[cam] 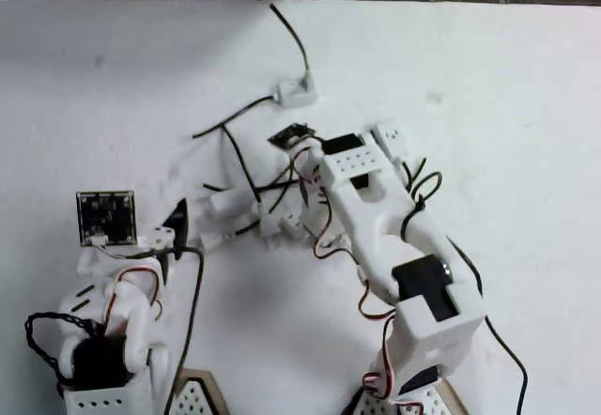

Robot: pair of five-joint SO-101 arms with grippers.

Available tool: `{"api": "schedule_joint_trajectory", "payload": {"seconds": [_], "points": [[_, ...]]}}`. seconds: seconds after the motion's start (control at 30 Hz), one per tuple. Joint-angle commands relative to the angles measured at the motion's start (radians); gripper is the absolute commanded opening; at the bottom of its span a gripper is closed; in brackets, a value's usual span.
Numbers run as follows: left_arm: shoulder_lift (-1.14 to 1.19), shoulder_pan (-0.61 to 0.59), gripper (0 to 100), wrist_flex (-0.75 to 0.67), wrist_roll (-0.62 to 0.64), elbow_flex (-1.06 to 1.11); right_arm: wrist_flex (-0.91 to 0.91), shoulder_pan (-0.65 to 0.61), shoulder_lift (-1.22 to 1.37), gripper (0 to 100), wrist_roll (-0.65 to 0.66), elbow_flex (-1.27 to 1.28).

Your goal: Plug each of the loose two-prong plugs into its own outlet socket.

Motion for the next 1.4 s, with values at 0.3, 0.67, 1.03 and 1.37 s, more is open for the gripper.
{"api": "schedule_joint_trajectory", "payload": {"seconds": [0.3,0.67,1.03,1.37], "points": [[-0.005,-0.01,26,-0.015,0.006,-0.011,0.11,0.007,-0.168,1.7,0.006,-0.025],[-0.005,-0.001,26,-0.021,-0.066,-0.009,0.297,0.068,-0.562,1.7,-0.087,0.0],[0.002,0.151,25,0.109,-0.132,-0.213,0.059,0.085,-1.092,1.7,-0.166,0.46],[0.47,0.363,19,0.155,-0.272,-0.453,-0.12,0.154,-1.357,1.7,-0.181,0.704]]}}
